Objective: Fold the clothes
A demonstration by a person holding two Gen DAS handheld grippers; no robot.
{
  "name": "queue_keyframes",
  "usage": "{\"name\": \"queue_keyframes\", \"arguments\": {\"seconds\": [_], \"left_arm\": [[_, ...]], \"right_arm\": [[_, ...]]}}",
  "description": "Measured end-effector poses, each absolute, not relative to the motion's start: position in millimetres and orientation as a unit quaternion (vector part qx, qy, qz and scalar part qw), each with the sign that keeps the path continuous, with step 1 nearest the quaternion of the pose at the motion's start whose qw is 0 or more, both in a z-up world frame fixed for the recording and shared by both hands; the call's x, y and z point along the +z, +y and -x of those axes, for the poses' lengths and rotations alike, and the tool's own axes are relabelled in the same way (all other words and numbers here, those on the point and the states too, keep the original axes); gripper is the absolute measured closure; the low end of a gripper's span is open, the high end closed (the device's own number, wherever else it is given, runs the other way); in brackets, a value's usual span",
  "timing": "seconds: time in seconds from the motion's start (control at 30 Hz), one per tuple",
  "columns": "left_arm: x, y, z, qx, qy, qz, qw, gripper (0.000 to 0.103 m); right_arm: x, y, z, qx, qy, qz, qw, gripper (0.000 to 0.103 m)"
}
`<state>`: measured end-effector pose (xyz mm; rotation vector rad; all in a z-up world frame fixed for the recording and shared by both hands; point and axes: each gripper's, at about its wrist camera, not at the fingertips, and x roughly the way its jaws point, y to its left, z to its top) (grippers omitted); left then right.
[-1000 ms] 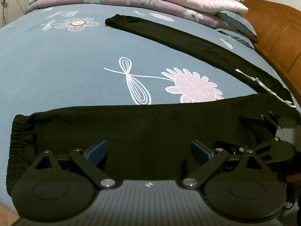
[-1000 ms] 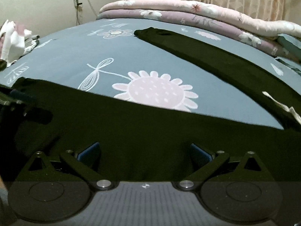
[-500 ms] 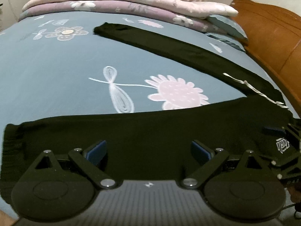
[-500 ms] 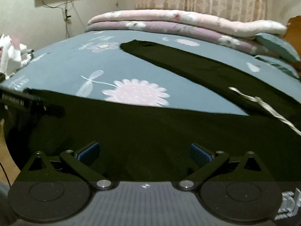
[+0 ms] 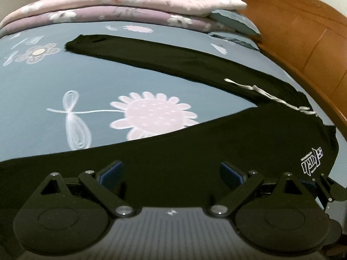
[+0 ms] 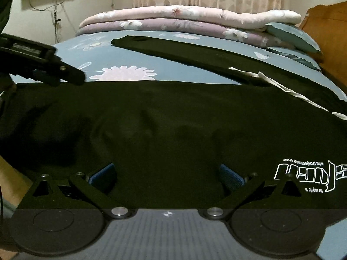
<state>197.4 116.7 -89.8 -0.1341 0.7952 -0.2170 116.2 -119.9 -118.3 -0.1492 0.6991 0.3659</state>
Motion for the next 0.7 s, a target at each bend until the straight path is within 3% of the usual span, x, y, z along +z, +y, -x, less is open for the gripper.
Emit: {"name": "queue_keyframes", "arguments": {"seconds": [0.17, 0.4, 0.7], "left_arm": [[-86.3, 93.7, -207.7, -0.128, 0.387, 0.064, 0.911, 0.007], [-86.1, 49.0, -215.4, -0.169, 0.389, 0.033, 0.905, 0.007], [-111.7, 5.7, -221.4, -0.194, 0.423, -0.02, 0.885, 0.007]], "right_arm": [[-103.3, -136.6, -114.6, 0.203, 0.376, 0.055, 0.903, 0.0], [-76.7, -211.6, -132.3, 0.096, 0.335, 0.031, 0.937, 0.0], [-108.2, -279.7, -154.5, 0.017, 0.391, -0.07, 0.918, 0.0]]}}
